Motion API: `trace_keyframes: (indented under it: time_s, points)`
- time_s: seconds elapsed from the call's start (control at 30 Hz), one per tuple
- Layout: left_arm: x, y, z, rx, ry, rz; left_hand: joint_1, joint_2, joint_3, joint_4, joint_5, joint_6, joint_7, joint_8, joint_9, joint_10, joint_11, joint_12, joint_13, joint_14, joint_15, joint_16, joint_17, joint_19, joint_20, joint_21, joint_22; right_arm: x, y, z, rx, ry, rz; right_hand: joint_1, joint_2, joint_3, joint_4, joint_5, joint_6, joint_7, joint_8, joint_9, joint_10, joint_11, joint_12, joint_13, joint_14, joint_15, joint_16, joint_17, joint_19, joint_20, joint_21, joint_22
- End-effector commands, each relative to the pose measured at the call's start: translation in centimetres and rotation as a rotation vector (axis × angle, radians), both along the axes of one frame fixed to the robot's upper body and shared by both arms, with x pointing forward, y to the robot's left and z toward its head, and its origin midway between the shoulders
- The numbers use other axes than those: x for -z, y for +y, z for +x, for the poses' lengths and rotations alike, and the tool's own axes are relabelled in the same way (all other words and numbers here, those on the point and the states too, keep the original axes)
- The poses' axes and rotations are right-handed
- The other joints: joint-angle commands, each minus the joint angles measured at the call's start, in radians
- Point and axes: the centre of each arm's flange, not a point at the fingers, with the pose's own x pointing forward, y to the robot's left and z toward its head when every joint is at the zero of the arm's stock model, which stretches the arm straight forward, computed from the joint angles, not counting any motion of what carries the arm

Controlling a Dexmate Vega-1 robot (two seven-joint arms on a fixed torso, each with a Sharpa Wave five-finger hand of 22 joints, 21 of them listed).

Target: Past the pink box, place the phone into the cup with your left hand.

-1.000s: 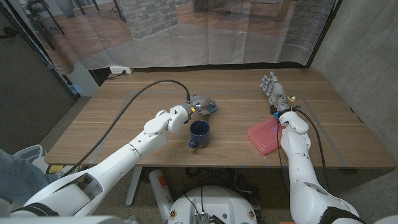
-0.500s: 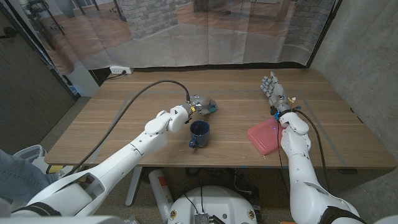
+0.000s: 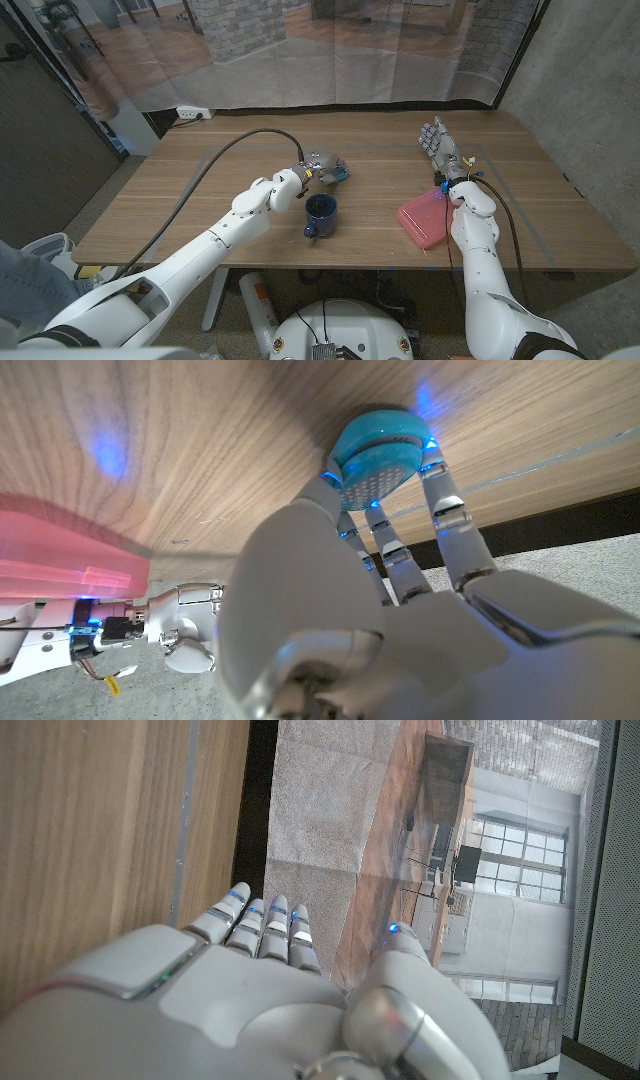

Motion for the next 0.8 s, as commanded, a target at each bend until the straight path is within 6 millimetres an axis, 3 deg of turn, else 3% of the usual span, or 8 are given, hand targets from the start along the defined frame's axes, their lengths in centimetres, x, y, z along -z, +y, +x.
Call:
trace_keyframes:
  time_s: [0.03, 0.8]
  points:
    - [-1.1, 0.3, -0.4, -0.022, -0.014, -0.012, 0.034, 0.023, 0.009, 0.006, 0.006, 0.001, -0.002, 0.002, 0.006, 0.002, 0.001, 0.002, 0.003, 0.061, -0.039, -0.004, 0.012, 0.065, -0.066, -0.001, 0.003, -0.4, 0.1, -0.3, 0.0, -0.005, 0.001, -0.005, 0.003, 0.005, -0.004, 0.004, 0.004, -0.006, 0.006, 0.005, 0.008, 0.001, 0.004, 0.005, 0.007, 0.001, 0.009, 0.004, 0.003, 0.002, 0.008, 0.006]
    - [-2.7, 0.4, -1.1, -0.02, -0.05, -0.006, 0.033, 0.022, 0.014, 0.013, 0.005, -0.004, -0.001, -0.002, 0.007, -0.003, 0.002, -0.001, 0.008, 0.06, -0.036, -0.011, 0.015, 0.065, -0.063, -0.003, 0.003, -1.7, 0.3, -1.6, 0.011, -0.047, -0.002, -0.006, 0.003, 0.005, -0.006, 0.004, 0.004, -0.005, 0.006, 0.005, 0.009, 0.004, 0.005, 0.005, 0.007, -0.001, 0.008, 0.004, 0.003, 0.002, 0.009, 0.006]
